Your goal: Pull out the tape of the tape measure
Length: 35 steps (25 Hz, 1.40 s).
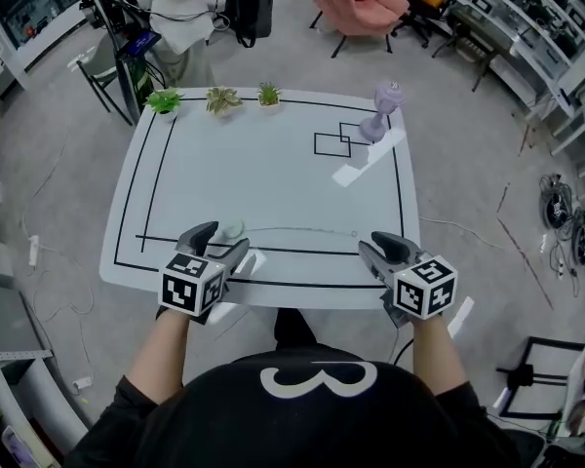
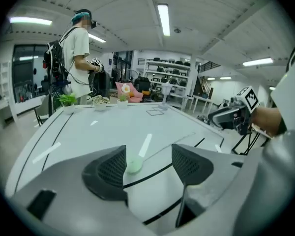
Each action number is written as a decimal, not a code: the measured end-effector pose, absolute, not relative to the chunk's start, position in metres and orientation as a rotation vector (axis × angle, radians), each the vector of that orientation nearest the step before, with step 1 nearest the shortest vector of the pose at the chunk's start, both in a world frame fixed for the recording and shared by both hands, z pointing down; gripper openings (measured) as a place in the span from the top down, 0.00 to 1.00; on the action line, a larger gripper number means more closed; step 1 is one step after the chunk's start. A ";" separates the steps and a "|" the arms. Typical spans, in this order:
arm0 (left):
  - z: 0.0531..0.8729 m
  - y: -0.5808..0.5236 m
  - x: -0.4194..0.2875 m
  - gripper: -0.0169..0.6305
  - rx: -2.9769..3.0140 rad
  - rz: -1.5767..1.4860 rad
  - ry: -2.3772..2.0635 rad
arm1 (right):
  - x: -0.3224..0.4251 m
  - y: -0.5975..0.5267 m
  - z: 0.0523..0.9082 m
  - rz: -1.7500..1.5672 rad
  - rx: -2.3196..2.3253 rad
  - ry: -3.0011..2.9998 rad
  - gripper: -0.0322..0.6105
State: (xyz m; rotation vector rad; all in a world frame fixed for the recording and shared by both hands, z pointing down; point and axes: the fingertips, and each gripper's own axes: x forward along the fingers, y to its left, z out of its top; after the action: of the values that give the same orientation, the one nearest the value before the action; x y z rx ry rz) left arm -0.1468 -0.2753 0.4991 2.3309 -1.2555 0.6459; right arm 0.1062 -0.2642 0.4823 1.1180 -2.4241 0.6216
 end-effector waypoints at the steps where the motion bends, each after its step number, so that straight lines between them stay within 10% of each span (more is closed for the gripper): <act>1: 0.490 -0.269 -0.141 0.52 2.341 0.587 -1.234 | 0.102 -0.260 0.472 0.611 1.124 -2.454 0.76; 7: 0.415 -0.235 -0.116 0.60 2.471 0.296 -1.159 | 0.071 -0.218 0.410 0.497 1.027 -2.654 0.76; 11: 0.378 -0.200 -0.099 0.95 2.556 0.153 -1.036 | 0.046 -0.191 0.377 0.449 0.943 -2.787 0.87; 35: 0.351 -0.119 -0.071 0.96 2.673 0.164 -0.912 | 0.000 -0.120 0.363 0.437 0.758 -2.914 0.95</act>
State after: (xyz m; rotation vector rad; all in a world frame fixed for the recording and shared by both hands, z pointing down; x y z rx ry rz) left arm -0.0714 -0.1193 0.3509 2.6734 -0.9120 0.1640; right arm 0.0000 -0.1196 0.3627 0.7582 -2.9137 0.4366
